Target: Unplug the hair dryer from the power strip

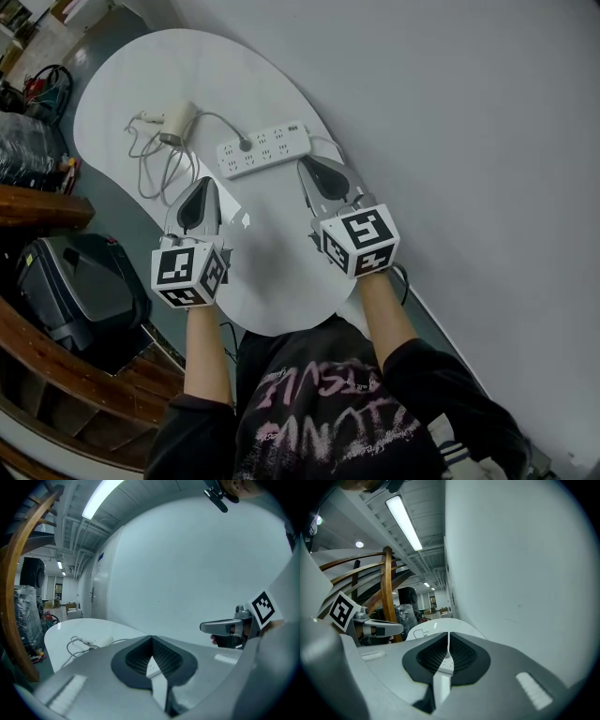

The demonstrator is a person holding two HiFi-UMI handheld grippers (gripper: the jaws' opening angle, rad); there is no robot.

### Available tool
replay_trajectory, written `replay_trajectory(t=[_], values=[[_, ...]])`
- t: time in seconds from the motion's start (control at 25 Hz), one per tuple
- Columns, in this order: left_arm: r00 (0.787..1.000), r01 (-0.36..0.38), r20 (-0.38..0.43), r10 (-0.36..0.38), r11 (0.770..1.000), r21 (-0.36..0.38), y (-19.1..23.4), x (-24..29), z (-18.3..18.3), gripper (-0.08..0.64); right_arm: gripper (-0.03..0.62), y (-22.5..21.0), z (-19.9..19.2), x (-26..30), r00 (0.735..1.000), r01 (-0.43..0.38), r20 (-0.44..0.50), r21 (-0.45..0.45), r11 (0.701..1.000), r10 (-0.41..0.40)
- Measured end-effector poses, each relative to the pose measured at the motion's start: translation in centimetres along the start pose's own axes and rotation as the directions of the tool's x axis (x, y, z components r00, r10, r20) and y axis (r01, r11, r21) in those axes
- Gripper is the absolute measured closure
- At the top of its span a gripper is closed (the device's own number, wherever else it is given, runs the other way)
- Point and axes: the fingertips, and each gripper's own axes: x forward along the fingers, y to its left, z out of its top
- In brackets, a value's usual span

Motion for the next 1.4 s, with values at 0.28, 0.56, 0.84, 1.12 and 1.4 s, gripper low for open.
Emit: replay_trajectory(t=[0.28,0.56,0.84,1.12,1.4], values=[[1.000,0.013,-0.025,-0.014,1.000,-0.015,0.8,1.0,-1.2,0.560,0.572,-0.1,-1.2,1.2,1.000,0.010,-0.028,0.015,1.000,-0.009],[0.998,0.030,-0.056,-0.032,0.999,-0.034,1.3,2.1,-2.8,0.560,0.571,-0.1,-2.6,2.4,0.998,0.018,-0.065,0.025,1.000,-0.016],[0.995,0.047,-0.084,-0.051,0.998,-0.047,2.1,3.6,-4.4,0.560,0.569,-0.4,-4.1,3.7,0.995,0.027,-0.097,0.030,0.999,-0.024],[0.993,0.066,-0.099,-0.072,0.996,-0.060,2.1,4.5,-5.5,0.560,0.566,-0.3,-5.3,4.5,0.992,0.031,-0.122,0.036,0.999,-0.026],[0.990,0.072,-0.112,-0.080,0.994,-0.077,2.2,5.0,-6.7,0.560,0.561,-0.3,-6.2,4.9,0.990,0.031,-0.141,0.034,0.999,-0.026]])
